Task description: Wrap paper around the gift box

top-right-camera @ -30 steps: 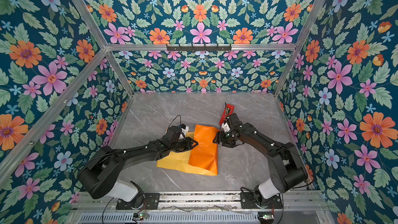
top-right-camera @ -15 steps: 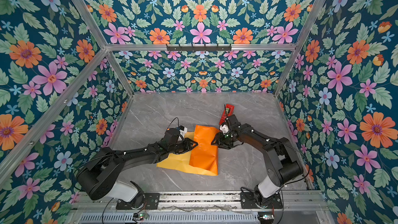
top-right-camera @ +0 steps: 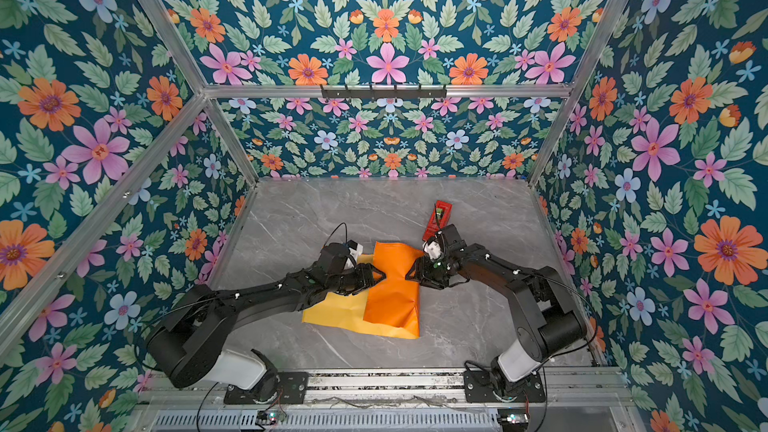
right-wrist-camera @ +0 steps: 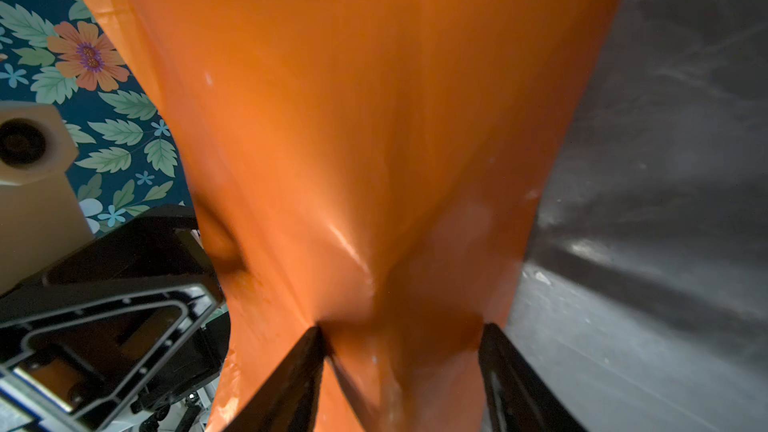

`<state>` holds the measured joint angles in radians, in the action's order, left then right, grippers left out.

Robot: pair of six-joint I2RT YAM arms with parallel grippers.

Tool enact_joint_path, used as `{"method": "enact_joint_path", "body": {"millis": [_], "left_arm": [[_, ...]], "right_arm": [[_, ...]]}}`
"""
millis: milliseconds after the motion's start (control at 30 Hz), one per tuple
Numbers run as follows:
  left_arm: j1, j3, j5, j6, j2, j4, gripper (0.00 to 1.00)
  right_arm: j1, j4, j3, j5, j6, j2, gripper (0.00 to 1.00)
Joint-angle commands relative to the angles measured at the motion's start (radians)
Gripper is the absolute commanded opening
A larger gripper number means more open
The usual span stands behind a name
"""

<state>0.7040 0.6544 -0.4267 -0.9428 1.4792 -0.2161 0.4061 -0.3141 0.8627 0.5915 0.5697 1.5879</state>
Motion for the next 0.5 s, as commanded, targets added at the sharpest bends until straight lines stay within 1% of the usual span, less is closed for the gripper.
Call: {"method": "enact_joint_path", "body": {"millis": [0, 100, 233, 333, 400, 467], "left_arm": [[0.004, 0.014, -0.028, 0.014, 0.004, 0.022, 0.63], [0.012, 0.025, -0.027, 0.033, 0.014, 0.055, 0.66], [0.027, 0.056, -0.005, 0.074, 0.046, 0.109, 0.65], [0.028, 0.064, 0.032, 0.097, 0.062, 0.143, 0.59], [0.029, 0.063, 0.054, 0.107, 0.065, 0.156, 0.49], [0.029, 0.061, 0.063, 0.110, 0.070, 0.161, 0.43]], "right_arm": [[0.002, -0.075, -0.016, -0.143, 0.017, 0.009, 0.60], [0.003, -0.058, -0.026, -0.152, 0.036, 0.003, 0.60], [0.010, -0.019, -0.045, -0.160, 0.066, -0.001, 0.60], [0.014, 0.001, -0.047, -0.160, 0.081, 0.004, 0.61], [0.014, -0.001, -0.038, -0.163, 0.077, 0.001, 0.63], [0.014, -0.025, -0.023, -0.171, 0.064, -0.010, 0.65]]}}
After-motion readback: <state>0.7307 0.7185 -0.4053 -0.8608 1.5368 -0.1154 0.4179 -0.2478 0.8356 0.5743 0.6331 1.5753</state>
